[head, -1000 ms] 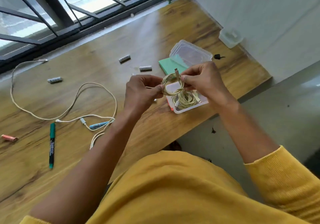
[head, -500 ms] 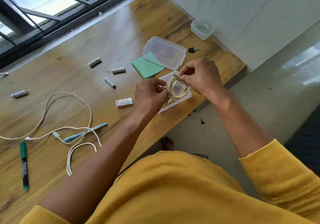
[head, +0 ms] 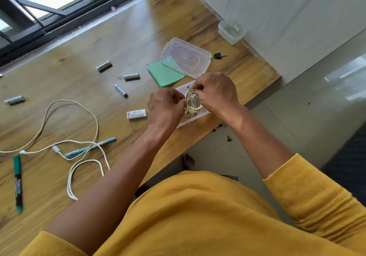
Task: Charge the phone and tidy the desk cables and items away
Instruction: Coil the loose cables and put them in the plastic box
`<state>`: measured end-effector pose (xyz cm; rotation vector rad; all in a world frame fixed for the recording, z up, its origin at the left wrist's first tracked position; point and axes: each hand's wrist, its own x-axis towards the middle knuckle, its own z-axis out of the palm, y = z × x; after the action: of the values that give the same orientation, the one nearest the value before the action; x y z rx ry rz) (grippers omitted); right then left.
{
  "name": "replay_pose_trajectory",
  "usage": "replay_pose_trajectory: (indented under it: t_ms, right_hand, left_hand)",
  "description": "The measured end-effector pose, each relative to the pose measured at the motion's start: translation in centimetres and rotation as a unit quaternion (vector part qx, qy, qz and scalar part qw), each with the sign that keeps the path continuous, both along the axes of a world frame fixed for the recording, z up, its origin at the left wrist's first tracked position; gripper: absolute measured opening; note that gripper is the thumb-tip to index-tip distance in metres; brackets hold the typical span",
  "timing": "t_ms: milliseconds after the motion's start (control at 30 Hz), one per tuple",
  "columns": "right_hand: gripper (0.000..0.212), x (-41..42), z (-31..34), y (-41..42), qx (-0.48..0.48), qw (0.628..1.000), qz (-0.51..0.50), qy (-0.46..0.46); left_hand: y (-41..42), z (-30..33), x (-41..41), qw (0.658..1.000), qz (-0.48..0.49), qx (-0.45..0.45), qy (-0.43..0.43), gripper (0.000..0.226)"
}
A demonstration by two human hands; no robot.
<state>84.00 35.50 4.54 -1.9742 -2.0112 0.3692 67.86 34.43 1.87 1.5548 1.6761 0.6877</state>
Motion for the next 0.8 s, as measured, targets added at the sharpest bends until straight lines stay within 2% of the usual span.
replay_pose_trajectory:
  t_ms: [300, 467, 633, 800]
  right_hand:
    - [0.015, -0.6, -0.3, -0.5, 0.008, 0.999, 0.003, -0.049]
    - [0.022, -0.5, 0.5, -0.4, 0.023, 0.999, -0.010, -0.021]
    - [0.018, -1.4, 1.8, -0.3, 0.059, 0.997, -0.007, 0.039]
    - [0.017, -5.6, 2.4, -0.1, 0.083, 0.992, 0.040, 0.085]
  left_hand:
    - [0.0, 0.4, 0.2, 0.995, -0.039, 0.048, 0.076, 0.011]
    - [0.5, 1.1, -0.6, 0.998, -0.020, 0.044, 0.047, 0.016]
    - [0.5, 1.8, -3.4, 0.999, 0.025, 0.043, -0.023, 0.013]
    - [-1.0, 2.0, -7.2, 0.996, 0.052, 0.066, -0.009, 0.015]
